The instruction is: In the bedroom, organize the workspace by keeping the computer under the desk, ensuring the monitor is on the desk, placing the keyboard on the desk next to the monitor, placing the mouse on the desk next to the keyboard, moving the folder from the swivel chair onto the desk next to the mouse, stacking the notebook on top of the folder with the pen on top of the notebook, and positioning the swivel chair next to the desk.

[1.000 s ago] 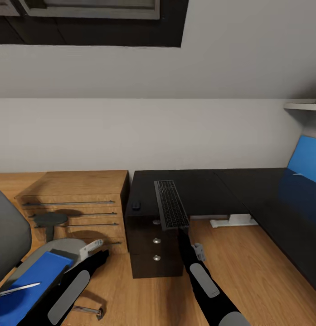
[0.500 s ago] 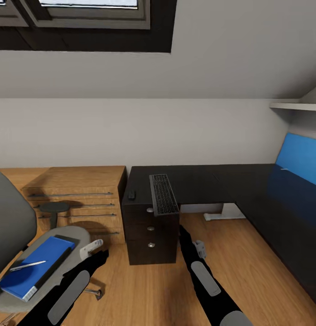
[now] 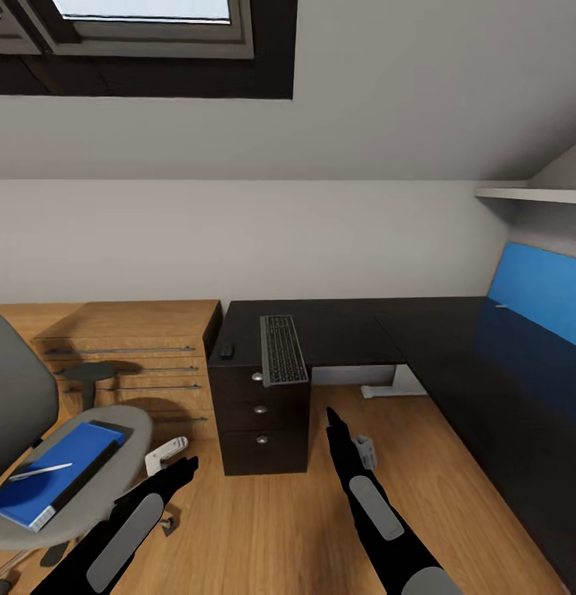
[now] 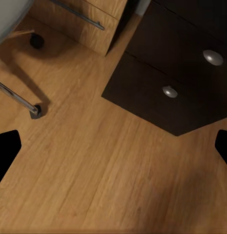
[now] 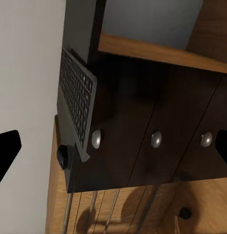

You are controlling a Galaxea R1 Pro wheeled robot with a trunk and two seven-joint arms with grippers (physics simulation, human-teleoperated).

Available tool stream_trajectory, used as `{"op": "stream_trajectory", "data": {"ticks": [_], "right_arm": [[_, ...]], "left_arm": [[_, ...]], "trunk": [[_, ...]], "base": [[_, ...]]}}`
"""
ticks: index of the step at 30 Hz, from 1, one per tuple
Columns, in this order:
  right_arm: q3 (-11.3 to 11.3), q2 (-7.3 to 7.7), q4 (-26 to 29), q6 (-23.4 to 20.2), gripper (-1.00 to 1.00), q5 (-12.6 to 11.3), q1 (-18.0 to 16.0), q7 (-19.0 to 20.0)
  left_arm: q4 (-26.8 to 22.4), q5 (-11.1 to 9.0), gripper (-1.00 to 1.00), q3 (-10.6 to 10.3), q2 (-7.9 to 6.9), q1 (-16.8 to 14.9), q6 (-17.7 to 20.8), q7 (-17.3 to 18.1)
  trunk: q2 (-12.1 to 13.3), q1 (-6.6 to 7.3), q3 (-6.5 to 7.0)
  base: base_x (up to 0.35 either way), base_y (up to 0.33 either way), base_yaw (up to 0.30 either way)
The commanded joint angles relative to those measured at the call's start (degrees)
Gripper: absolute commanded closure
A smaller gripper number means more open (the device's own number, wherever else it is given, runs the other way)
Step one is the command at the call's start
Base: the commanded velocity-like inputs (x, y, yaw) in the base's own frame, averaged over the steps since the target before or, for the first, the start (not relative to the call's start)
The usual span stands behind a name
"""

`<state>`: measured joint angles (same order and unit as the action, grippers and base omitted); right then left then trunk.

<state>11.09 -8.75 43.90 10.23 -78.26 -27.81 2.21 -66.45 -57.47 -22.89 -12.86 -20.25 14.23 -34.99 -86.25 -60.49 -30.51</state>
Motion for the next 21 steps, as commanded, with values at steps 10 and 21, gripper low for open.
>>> {"op": "stream_trajectory", "data": {"ticks": [10,21], "right_arm": [[0.2,-0.04,-0.2,0.4,-1.0,-0.7,0.0,0.1],[0.4,-0.04,-0.4,0.4,-1.0,-0.6,0.0,0.1]], "left_arm": [[0.0,-0.3,-1.0,-0.2,-0.01,-0.1,0.3,-0.6],[0.0,-0.4,-1.0,-0.1,-0.06,-0.1,0.2,-0.5]], "trunk": [[4.0,2.2,1.74],[8.4,4.62,3.71]], "base": [[-0.066,-0.036,0.0],[-0.332,-0.116,0.0]]}}
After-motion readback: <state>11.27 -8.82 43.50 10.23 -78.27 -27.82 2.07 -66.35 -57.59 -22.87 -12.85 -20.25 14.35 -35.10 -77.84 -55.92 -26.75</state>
